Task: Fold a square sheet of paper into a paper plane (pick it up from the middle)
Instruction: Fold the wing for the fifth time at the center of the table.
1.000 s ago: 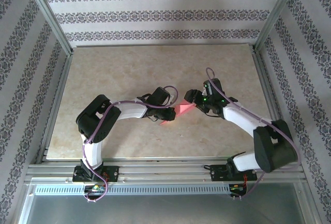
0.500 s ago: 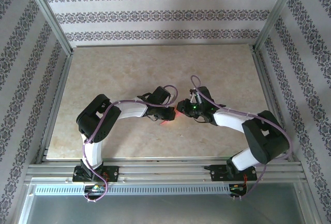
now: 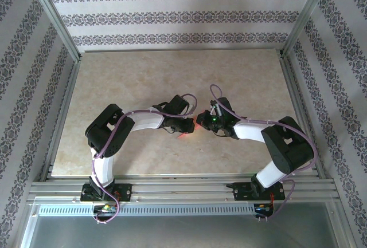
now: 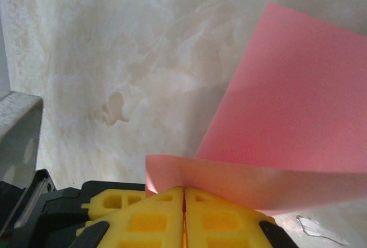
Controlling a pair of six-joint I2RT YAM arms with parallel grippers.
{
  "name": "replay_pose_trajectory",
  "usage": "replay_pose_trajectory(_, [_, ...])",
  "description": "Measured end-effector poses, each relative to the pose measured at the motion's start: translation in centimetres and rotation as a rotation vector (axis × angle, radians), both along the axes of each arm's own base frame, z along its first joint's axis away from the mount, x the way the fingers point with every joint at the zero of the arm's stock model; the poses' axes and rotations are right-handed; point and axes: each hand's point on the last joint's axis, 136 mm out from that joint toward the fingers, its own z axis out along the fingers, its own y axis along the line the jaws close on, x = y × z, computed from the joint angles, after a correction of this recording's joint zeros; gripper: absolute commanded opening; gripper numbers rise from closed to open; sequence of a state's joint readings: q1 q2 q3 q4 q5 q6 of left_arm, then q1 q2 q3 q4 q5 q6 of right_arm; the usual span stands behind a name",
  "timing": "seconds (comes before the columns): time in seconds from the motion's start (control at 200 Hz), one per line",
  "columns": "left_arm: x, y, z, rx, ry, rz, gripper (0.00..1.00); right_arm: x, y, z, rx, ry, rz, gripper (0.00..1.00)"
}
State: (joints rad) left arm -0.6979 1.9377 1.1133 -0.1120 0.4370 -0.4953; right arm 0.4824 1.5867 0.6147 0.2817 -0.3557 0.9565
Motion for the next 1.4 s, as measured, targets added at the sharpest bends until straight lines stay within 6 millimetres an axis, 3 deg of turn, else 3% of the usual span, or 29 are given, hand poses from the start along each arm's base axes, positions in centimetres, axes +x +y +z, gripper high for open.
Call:
replay_pose_trajectory(0.47, [0.1, -0.1, 0.0, -0.003, 0.014, -0.002, 0.13, -0.5, -0.8, -1.7, -0.034, 0.04, -0.031, 0.1])
replay_pose_trajectory(0.929, [0.1, -0.1, 0.0, -0.003, 0.017, -0.004, 0.12, -0.5, -1.3, -2.2, -0.044, 0.062, -0.057, 0.11])
replay_pose_trajectory(1.399, [0.0, -0.1, -0.1, 0.002, 0.031, -0.005, 0.11, -1.0, -0.9, -0.3, -0.021, -0.009, -0.003, 0.11])
